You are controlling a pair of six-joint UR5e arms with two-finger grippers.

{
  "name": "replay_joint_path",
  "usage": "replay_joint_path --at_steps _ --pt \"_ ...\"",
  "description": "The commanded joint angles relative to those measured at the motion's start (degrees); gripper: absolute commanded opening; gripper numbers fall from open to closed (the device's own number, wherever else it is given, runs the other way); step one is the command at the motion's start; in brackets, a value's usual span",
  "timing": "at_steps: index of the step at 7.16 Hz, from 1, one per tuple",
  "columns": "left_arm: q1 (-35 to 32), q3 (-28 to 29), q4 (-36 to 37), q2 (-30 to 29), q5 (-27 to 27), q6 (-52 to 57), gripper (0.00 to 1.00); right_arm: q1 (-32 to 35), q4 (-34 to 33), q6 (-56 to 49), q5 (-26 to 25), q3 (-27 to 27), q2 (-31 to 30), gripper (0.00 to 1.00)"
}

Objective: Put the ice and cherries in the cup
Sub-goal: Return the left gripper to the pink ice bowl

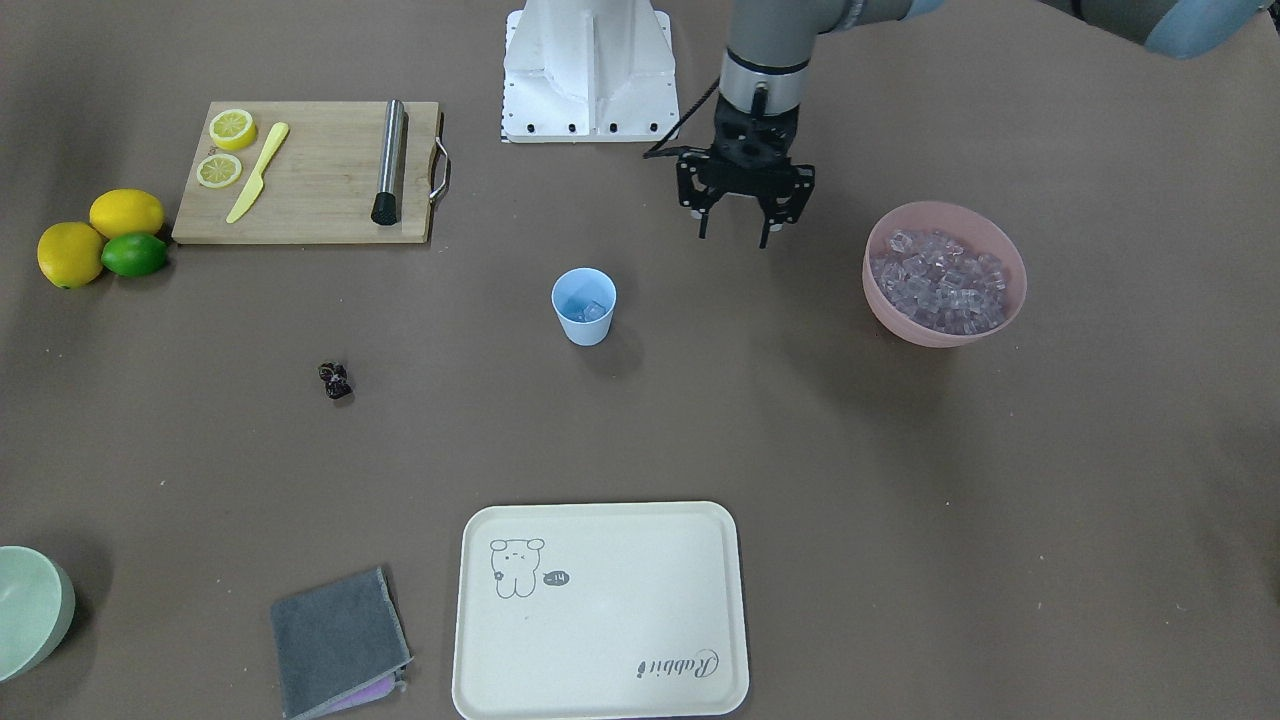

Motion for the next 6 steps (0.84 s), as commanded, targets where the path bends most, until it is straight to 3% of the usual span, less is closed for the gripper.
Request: replay_joint_path --at_steps 1,2,3,4,6 --pt "-5.8 -6.5 -3.2 13.7 -11.2 -4.5 0.72 0.0 0.0 0.0 0.1 -0.1 -0.1 1.0" --pt "-8.3 -6.3 -13.6 22.5 -14.2 -5.1 0.76 0.0 0.0 0.0 0.1 0.0 -0.1 1.0" --pt "-10.3 -3.0 -30.2 31.4 -15.5 -9.0 0.76 -0.1 -0.1 0.1 0.2 -0.1 -0.1 1.0" --pt "-10.5 3.0 -43.8 34.5 -16.1 -15.3 0.76 -0.1 0.0 0.1 0.2 -0.1 -0.1 1.0" --pt "-10.4 6.3 -45.4 32.8 -16.3 -19.5 0.76 -0.1 0.0 0.4 0.3 0.5 0.1 1.0"
